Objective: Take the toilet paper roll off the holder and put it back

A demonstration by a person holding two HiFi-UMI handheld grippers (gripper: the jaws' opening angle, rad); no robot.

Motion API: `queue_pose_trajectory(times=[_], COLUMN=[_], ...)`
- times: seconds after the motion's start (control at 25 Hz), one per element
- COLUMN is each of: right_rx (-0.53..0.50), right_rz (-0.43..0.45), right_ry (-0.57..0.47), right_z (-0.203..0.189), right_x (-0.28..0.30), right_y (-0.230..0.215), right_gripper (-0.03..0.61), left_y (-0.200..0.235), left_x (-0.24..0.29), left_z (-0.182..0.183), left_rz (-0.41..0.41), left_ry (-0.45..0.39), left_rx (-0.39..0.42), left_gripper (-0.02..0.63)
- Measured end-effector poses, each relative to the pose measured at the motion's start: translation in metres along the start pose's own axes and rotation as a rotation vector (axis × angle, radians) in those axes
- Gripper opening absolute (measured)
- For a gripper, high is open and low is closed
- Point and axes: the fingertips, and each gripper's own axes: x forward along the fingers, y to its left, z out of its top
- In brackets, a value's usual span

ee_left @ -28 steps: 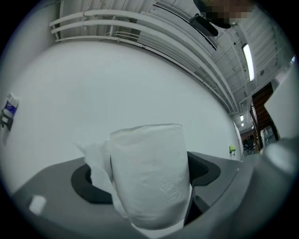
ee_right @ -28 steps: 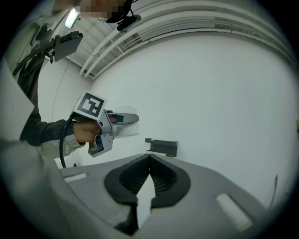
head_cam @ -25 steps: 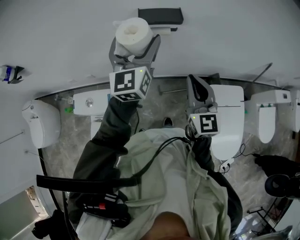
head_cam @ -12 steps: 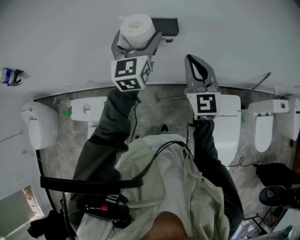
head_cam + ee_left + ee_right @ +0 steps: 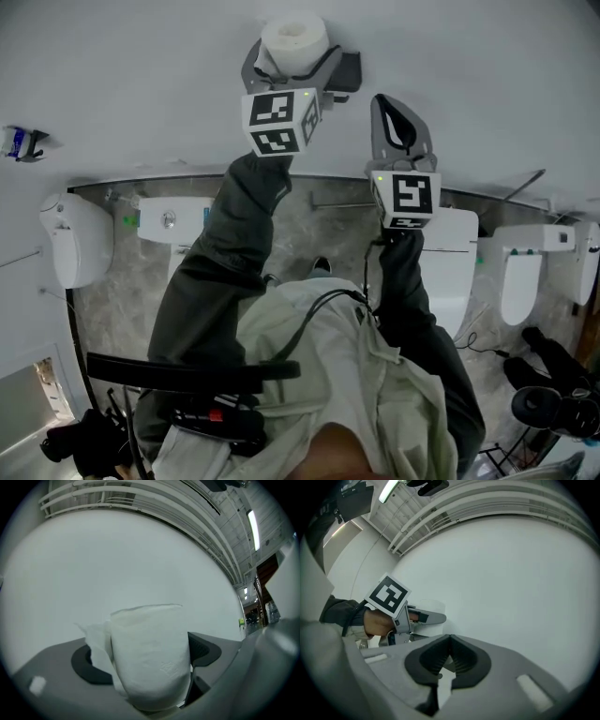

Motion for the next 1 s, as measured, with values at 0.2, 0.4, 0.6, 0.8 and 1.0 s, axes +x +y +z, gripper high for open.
queue_pose_trajectory(times=[0.2,0.4,0.6,0.8,1.0], right_rx=[0.021,0.028,0.028,0.03,0.034], right_rz=[0.015,0.031,0.039,0.029,0.025], right_ry=[0.01,0.017,0.026,0.026,0.047], right_z=[-0.012,-0.018,-0.023,-0.027,-0.03], right_x=[0.005,0.007,0.003,-0.003,-0.011], right_y=[-0.006,-0.008,-0.008,-0.01,-0.009], right_gripper=[0.0,0.0,0.0,0.0,0.0], left_y=[-0.006,-0.02,-0.022,-0.024,-0.023], left_x=[0.015,0.02,0.022,0.016,0.018], left_z=[-0.008,-0.019,-0.025,-0.022,-0.024], left_rz=[0.026,0.037,0.086,0.106,0.175], left_ry=[0.011,0.054,0.073,0.008,0.006], left_rx=[0.072,0.269,0.344,0.349,0.393], left_gripper=[0.48,0.482,0.483,0.482,0.483])
